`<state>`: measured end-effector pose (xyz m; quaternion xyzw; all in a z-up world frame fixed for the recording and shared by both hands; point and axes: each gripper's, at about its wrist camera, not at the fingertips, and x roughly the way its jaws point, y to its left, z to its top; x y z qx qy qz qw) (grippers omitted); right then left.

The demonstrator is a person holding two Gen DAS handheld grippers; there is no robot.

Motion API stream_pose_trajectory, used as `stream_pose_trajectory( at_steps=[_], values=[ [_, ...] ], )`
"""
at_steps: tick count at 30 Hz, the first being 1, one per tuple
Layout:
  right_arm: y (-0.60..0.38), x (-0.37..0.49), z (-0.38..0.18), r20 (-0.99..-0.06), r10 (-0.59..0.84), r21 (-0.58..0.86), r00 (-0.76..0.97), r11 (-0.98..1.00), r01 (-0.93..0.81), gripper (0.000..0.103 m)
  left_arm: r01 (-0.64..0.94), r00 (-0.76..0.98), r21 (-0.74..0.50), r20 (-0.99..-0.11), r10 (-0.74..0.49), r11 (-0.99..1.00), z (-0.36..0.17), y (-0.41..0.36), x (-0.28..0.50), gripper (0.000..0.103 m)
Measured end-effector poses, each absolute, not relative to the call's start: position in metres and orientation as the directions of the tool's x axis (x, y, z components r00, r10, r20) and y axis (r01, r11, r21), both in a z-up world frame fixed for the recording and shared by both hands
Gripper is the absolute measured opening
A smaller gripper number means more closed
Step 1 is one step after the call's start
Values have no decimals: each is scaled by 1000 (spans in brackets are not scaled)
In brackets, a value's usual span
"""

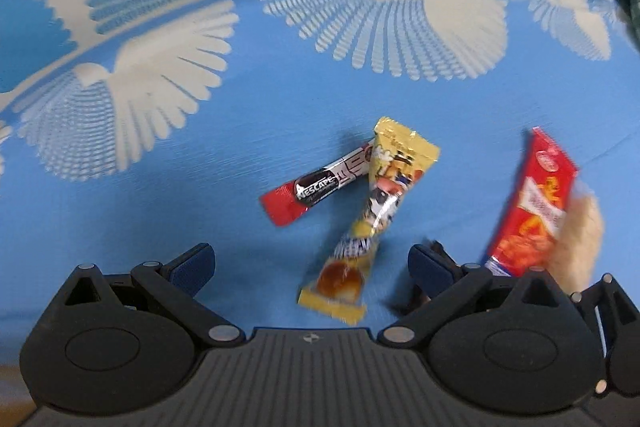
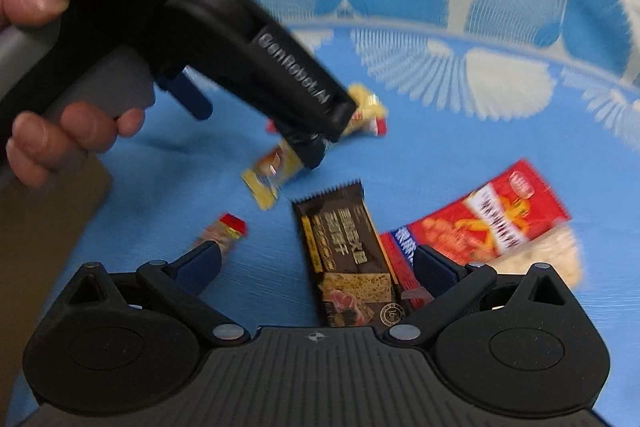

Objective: Organize snacks
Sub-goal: 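Grasp the yellow cone snack with the left tool while the right tool grasps the dark biscuit bar, then carry the yellow cone snack and dark biscuit bar over the box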

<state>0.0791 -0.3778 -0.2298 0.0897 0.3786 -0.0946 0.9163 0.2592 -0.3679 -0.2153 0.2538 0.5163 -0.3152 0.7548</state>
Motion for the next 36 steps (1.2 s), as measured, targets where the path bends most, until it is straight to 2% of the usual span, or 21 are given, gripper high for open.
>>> stream_pose_trajectory(
  at_steps=[2, 3, 4, 5, 6, 11, 20, 27, 36],
  values=[
    [-379, 84, -241, -728, -100, 85, 678, 968, 234, 93, 750, 263, 67, -943, -203, 658, -223, -374, 259, 99],
    [-376, 82, -242, -711, -125, 55, 692, 971, 232, 75, 758, 273, 74, -938, -212, 648, -223, -375, 257, 71],
    [-372, 80, -243, -701, -142, 20, 698, 975, 219, 53, 770, 274, 75, -935, -223, 634, -222, -374, 254, 53],
    [-368, 77, -242, -693, -154, -7, 705, 978, 207, 41, 779, 255, 46, -935, -248, 626, -218, -372, 253, 20],
    [-367, 75, -240, -694, -131, 7, 708, 982, 188, 41, 775, 246, 31, -935, -257, 632, -215, -370, 253, 14],
    [-356, 64, -229, -707, -135, 18, 694, 978, 209, 40, 760, 271, 14, -916, -297, 650, -184, -345, 240, 13],
    [-321, 1, -148, -595, -229, 62, 771, 943, 328, 41, 734, 367, -10, -836, -409, 679, -68, -262, 162, 13],
    [-258, -79, -87, -521, -253, 134, 815, 919, 371, 41, 699, 438, 15, -799, -412, 715, -6, -181, 79, 13],
    [-160, -164, -37, -488, -189, 275, 852, 893, 356, 41, 647, 475, 57, -810, -344, 761, 24, -49, -5, 13]
  ],
)
